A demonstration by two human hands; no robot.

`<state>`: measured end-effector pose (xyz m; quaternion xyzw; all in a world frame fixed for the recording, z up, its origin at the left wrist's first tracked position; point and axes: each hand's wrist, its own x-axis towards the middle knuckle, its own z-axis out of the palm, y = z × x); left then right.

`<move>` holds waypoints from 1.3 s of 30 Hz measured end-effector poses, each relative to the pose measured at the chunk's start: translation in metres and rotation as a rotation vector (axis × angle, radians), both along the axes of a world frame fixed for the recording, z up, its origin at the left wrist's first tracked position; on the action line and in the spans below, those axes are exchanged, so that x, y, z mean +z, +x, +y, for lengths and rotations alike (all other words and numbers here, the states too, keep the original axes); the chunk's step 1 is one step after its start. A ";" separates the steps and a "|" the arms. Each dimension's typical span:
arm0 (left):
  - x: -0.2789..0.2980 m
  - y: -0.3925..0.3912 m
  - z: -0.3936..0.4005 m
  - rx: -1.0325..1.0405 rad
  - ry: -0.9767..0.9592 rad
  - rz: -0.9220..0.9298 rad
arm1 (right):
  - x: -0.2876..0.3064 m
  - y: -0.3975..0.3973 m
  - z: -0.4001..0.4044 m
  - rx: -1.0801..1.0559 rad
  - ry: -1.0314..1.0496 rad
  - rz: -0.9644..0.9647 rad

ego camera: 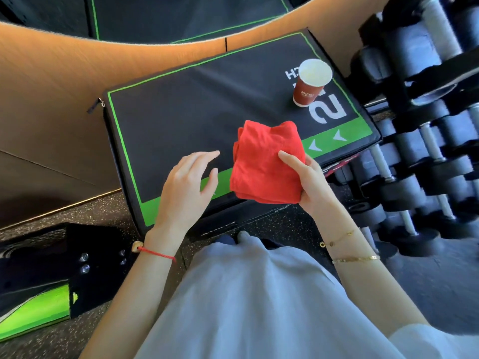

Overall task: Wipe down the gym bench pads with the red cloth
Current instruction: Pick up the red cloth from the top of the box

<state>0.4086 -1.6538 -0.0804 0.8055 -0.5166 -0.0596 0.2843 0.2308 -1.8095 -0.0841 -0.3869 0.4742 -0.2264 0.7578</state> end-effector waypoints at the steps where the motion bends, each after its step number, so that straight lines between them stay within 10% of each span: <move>1: 0.000 -0.001 -0.002 -0.030 -0.002 -0.004 | 0.000 -0.005 0.004 -0.027 0.000 -0.002; 39: -0.016 -0.143 0.152 -1.468 0.092 -0.025 | -0.033 -0.134 0.479 -1.552 0.045 -0.076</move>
